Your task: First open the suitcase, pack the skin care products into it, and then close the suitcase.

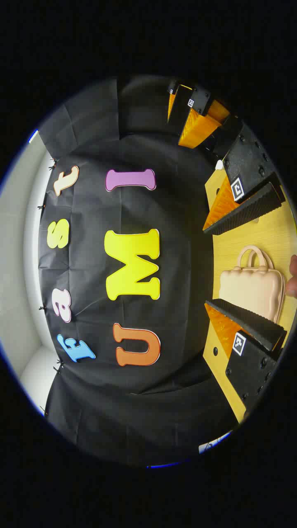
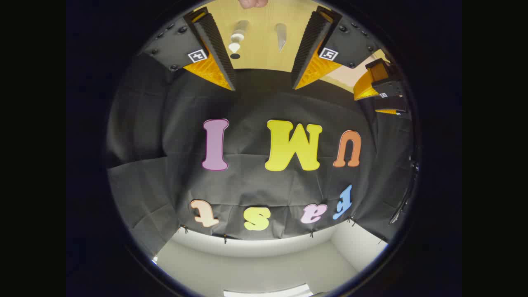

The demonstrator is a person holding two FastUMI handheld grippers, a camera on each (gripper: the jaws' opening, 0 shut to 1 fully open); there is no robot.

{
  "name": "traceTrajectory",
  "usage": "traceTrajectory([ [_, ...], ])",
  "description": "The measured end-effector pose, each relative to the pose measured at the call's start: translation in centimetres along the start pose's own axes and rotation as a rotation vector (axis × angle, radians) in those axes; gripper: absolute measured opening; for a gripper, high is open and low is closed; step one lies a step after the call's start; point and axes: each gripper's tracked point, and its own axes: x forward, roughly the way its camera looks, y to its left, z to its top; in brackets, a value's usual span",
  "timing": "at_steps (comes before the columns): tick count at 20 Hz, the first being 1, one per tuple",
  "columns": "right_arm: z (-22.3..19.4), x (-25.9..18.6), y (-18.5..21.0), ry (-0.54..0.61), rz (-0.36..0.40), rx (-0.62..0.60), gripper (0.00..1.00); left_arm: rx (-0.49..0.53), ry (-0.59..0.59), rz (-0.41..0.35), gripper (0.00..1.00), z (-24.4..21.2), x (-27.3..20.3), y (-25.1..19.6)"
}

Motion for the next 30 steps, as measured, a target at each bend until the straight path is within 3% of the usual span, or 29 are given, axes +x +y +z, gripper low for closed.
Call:
traceTrajectory([
  [20,-0.3,2.1,-2.0,-0.004,-0.018,0.017,0.79,0.031,0.03,0.022,0.99,-1.1,1.4,0.4],
  [25,-1.3,1.9,-2.3,0.023,-0.013,0.002,0.79,0.122,0.05,-0.005,0.99,-3.0,1.6,0.2],
  [30,-2.9,1.3,-3.3,0.066,-0.018,-0.014,0.79,0.257,0.15,-0.041,0.99,-8.2,2.1,0.4],
])
